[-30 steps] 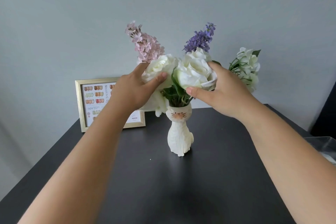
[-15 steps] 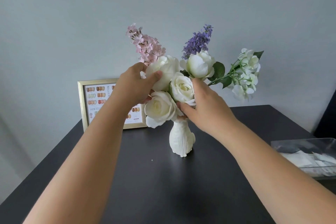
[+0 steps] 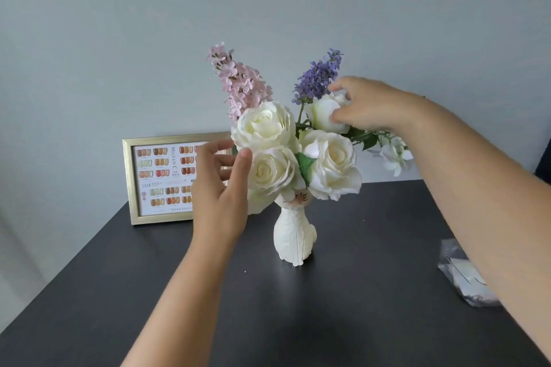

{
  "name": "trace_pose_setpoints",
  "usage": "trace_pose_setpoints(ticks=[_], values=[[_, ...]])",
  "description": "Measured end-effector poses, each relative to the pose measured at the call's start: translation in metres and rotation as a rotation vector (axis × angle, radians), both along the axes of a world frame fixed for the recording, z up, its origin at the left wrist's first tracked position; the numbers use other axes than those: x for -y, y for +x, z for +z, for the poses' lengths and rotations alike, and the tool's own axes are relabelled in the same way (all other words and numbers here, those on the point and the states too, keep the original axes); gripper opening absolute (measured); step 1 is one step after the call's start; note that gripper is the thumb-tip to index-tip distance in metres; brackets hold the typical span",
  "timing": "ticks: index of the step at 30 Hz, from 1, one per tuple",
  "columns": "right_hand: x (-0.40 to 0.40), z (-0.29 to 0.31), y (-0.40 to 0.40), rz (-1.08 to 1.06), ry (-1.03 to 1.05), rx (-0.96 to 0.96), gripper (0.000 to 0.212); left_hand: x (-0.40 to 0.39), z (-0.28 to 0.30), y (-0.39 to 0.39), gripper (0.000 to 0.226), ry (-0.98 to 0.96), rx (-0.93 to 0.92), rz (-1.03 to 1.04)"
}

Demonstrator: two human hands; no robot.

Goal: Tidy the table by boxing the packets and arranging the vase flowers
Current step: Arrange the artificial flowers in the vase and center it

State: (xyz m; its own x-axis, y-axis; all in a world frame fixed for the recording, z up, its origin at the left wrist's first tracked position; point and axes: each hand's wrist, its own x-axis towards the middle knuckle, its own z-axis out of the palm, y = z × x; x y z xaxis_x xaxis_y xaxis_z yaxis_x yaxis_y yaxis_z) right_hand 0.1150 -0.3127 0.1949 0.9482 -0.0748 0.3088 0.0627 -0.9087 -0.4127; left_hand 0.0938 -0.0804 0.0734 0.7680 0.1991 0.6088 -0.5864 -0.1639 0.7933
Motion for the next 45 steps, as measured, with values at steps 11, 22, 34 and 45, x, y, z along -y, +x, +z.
trace_pose_setpoints(ticks=[11,22,34,45], values=[[-0.016,-0.003,0.026,0.114,0.205,0.095,0.04,0.035,-0.01,-0.015,0.057,0.517,0.245,0.266],[-0.018,0.004,0.028,0.173,0.211,-0.001,0.029,0.038,0.01,-0.009,0.056,0.745,0.3,0.273],[-0.023,-0.007,0.015,0.189,0.184,-0.041,0.041,0.042,0.015,-0.013,0.051,0.643,0.266,0.16],[0.079,0.002,-0.058,0.182,0.408,0.229,0.059,0.033,0.014,-0.024,0.052,0.594,0.25,0.132]])
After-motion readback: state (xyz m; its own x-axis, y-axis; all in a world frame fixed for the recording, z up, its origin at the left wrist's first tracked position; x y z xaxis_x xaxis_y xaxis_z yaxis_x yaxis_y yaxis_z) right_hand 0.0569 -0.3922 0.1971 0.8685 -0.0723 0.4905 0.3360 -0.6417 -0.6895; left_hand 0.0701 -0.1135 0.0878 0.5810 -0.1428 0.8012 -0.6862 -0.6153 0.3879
